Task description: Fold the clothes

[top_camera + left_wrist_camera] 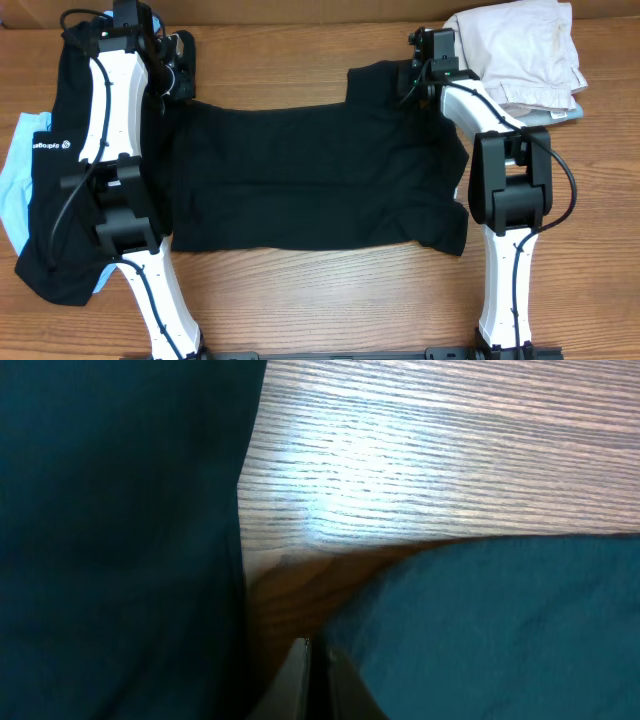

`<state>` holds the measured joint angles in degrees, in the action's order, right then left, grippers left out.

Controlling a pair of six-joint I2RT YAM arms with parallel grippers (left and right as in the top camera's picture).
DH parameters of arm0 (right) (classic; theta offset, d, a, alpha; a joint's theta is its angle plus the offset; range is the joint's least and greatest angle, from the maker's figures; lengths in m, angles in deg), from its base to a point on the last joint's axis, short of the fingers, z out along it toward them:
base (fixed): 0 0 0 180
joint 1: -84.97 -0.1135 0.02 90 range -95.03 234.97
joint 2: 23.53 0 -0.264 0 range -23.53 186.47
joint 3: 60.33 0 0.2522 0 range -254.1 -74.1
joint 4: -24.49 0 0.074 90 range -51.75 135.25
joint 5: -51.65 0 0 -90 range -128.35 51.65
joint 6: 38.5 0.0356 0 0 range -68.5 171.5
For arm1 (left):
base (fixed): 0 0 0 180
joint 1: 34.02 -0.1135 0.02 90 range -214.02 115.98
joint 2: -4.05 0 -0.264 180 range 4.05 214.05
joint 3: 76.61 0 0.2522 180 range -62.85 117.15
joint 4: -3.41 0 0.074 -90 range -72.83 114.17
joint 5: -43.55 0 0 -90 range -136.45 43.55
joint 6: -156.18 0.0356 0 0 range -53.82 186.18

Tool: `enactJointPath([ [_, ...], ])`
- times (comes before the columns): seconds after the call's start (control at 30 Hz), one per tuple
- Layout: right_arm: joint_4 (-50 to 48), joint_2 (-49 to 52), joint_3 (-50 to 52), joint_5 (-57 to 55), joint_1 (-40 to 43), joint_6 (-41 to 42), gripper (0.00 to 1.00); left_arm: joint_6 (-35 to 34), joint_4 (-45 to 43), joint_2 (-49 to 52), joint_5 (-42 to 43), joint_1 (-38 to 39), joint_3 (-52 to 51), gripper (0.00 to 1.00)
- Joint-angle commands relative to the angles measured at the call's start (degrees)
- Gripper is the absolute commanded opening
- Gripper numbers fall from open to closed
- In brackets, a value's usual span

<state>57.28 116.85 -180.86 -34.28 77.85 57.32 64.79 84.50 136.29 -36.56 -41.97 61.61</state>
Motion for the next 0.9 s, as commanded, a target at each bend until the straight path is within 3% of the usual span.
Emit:
enactJointPath([
  [0.0,-0.63,1.42,-0.37,-0.2,-0.04,1.29,0.1,-0.35,-0.02,0.42,0.44,0.15,1.29,0.04],
  [0.17,1.11,1.2,-1.77,-0.17,0.02,1.68,0.07,-0.33,-0.02,0.42,0.02,0.15,1.29,0.04],
  [0.37,10.99,-1.36,-9.7,-0.15,0.61,1.16,0.04,-0.35,0.15,-0.37,-3.48,-0.94,1.46,0.04],
  [0.73,52.63,-5.01,-40.61,1.86,2.25,-4.33,0.04,-0.31,2.25,-6.88,-5.42,-1.88,3.56,0.04],
  [0.87,66.1,-5.05,-47.34,4.37,3.26,-5.6,0.04,-0.31,5.66,-8.48,-5.42,-1.88,3.56,0.04],
])
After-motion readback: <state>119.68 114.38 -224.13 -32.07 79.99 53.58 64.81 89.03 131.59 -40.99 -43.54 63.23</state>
